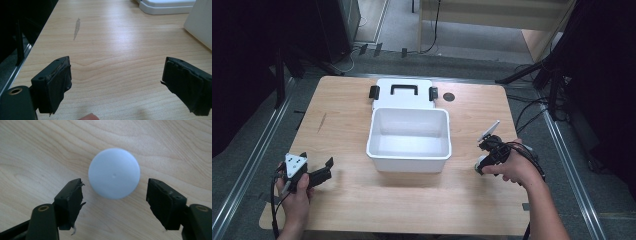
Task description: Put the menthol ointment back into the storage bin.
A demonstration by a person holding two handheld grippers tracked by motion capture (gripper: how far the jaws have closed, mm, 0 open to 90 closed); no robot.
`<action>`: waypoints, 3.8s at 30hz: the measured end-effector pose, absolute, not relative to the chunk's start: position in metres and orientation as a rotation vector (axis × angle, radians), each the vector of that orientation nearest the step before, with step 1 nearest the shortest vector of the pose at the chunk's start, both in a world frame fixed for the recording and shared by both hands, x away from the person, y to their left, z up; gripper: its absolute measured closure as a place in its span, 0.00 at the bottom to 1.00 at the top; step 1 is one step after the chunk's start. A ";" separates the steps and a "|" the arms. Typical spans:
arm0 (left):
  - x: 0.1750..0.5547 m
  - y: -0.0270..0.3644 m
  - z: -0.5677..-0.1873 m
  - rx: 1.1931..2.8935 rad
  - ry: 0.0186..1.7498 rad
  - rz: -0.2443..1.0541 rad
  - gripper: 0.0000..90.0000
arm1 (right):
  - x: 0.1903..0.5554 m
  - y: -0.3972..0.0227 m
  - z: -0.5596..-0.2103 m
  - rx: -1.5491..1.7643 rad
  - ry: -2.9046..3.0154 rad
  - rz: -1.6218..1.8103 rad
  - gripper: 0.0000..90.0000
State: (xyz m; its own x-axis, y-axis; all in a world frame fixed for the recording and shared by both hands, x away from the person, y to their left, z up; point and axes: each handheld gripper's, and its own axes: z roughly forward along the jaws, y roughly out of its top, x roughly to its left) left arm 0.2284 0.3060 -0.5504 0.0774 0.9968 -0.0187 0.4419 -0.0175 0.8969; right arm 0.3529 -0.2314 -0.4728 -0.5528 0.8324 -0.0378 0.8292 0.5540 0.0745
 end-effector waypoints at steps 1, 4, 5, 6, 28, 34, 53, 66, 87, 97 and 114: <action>0.228 0.306 -0.550 1.572 1.473 0.895 0.10 | 0.354 -0.231 -0.473 1.453 2.707 0.079 0.36; 0.228 0.306 -0.550 1.573 1.472 0.893 0.10 | 0.359 -0.229 -0.474 1.468 2.696 0.080 0.38; 0.228 0.306 -0.550 1.573 1.473 0.893 0.11 | 0.360 -0.228 -0.474 1.461 2.698 0.079 0.37; 0.228 0.306 -0.550 1.574 1.472 0.892 0.11 | 0.361 -0.227 -0.475 1.476 2.691 0.076 0.36; 0.228 0.306 -0.550 1.566 1.474 0.903 0.16 | 0.365 -0.218 -0.476 1.425 2.734 0.048 0.57; 0.228 0.306 -0.550 1.564 1.476 0.903 0.16 | 0.365 -0.216 -0.466 1.407 2.754 0.063 0.57; 0.227 0.305 -0.550 1.551 1.470 0.915 0.15 | 0.374 -0.202 -0.434 1.334 2.794 0.089 0.57; 0.227 0.305 -0.550 1.552 1.471 0.915 0.15 | 0.379 -0.193 -0.405 1.307 2.810 0.099 0.57; 0.228 0.306 -0.550 1.545 1.474 0.910 0.15 | 0.389 -0.173 -0.367 1.262 2.842 0.123 0.57; 0.228 0.306 -0.550 1.550 1.472 0.907 0.15 | 0.391 -0.160 -0.354 1.240 2.831 0.127 0.57; 0.228 0.306 -0.550 1.559 1.471 0.904 0.15 | 0.396 -0.140 -0.343 1.221 2.859 0.143 0.57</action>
